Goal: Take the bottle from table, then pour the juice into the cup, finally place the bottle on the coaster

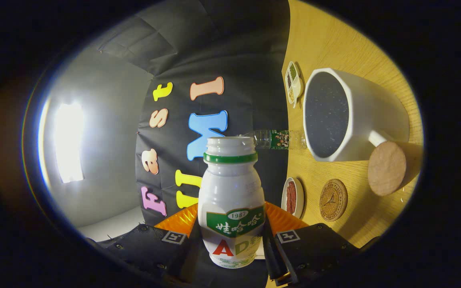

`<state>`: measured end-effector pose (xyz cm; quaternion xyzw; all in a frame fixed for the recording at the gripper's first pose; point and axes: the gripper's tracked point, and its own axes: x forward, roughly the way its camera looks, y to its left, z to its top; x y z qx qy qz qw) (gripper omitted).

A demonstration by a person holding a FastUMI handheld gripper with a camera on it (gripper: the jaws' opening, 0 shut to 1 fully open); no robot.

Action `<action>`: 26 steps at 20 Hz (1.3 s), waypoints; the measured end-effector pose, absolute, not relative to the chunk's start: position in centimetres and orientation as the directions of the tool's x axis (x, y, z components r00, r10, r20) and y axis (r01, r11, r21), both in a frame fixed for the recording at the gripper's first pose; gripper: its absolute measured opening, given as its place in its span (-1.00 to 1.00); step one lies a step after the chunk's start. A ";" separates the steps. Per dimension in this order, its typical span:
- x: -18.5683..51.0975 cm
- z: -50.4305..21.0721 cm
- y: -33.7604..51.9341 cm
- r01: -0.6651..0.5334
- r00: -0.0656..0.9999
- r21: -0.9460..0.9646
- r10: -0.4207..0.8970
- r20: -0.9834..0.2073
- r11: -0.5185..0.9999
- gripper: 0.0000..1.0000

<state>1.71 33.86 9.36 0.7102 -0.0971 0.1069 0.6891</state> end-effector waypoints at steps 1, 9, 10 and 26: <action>1.7 9.4 33.8 -0.286 0.958 0.957 0.007 0.287 -0.042 0.35; 1.7 9.6 33.4 -0.295 0.955 0.948 -0.004 0.297 -0.116 0.34; 1.7 9.7 33.4 -0.294 0.955 0.948 -0.006 0.296 -0.122 0.34; 1.9 10.0 33.5 -0.316 0.948 0.937 -0.010 0.319 -0.149 0.35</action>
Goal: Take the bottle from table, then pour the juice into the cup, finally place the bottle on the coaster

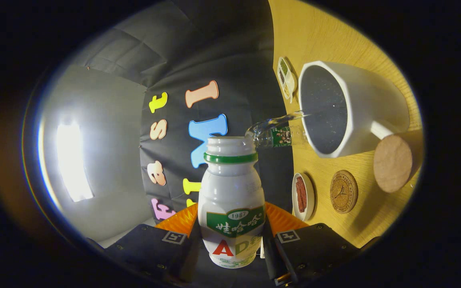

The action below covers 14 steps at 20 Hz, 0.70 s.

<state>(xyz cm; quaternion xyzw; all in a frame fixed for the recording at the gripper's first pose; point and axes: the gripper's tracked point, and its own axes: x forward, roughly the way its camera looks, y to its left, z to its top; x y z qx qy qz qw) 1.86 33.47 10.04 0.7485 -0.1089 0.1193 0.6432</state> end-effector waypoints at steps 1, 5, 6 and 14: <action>1.9 10.1 33.5 -0.319 0.947 0.935 -0.010 0.322 -0.153 0.35; 1.8 10.3 33.5 -0.330 0.943 0.929 -0.014 0.332 -0.167 0.35; 1.8 10.3 33.4 -0.333 0.942 0.928 -0.015 0.335 -0.170 0.34; 1.7 10.5 33.3 -0.345 0.937 0.919 -0.022 0.348 -0.190 0.34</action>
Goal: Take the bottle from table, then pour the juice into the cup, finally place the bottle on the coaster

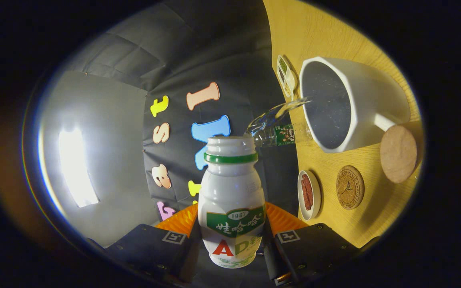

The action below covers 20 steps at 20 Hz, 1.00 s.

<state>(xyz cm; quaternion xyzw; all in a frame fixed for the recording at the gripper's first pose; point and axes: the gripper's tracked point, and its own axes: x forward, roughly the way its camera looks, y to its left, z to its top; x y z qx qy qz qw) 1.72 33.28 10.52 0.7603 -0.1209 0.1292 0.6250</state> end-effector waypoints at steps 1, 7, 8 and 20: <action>1.7 10.5 33.3 -0.346 0.937 0.918 -0.023 0.348 -0.194 0.34; 1.7 10.7 33.5 -0.344 0.937 0.916 -0.019 0.348 -0.204 0.34; 1.6 10.7 33.4 -0.343 0.938 0.916 -0.018 0.347 -0.206 0.35; 1.5 11.0 33.5 -0.348 0.936 0.908 -0.024 0.352 -0.234 0.34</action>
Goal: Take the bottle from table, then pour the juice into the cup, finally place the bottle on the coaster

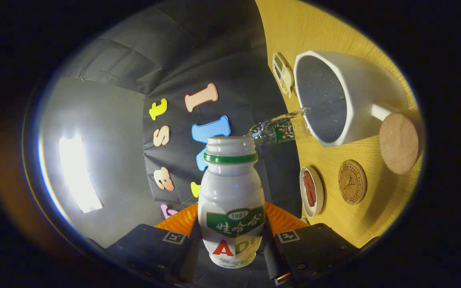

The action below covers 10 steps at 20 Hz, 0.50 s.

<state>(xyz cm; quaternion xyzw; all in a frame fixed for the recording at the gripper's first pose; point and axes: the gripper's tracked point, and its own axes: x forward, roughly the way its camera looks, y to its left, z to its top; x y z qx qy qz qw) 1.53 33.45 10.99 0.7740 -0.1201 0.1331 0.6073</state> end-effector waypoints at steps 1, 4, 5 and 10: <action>1.5 11.0 33.4 -0.348 0.936 0.908 -0.025 0.352 -0.235 0.34; 1.5 10.9 33.4 -0.345 0.936 0.907 -0.024 0.350 -0.241 0.34; 1.5 10.9 33.4 -0.344 0.937 0.907 -0.024 0.349 -0.244 0.34; 1.4 11.0 33.4 -0.334 0.940 0.907 -0.023 0.340 -0.258 0.34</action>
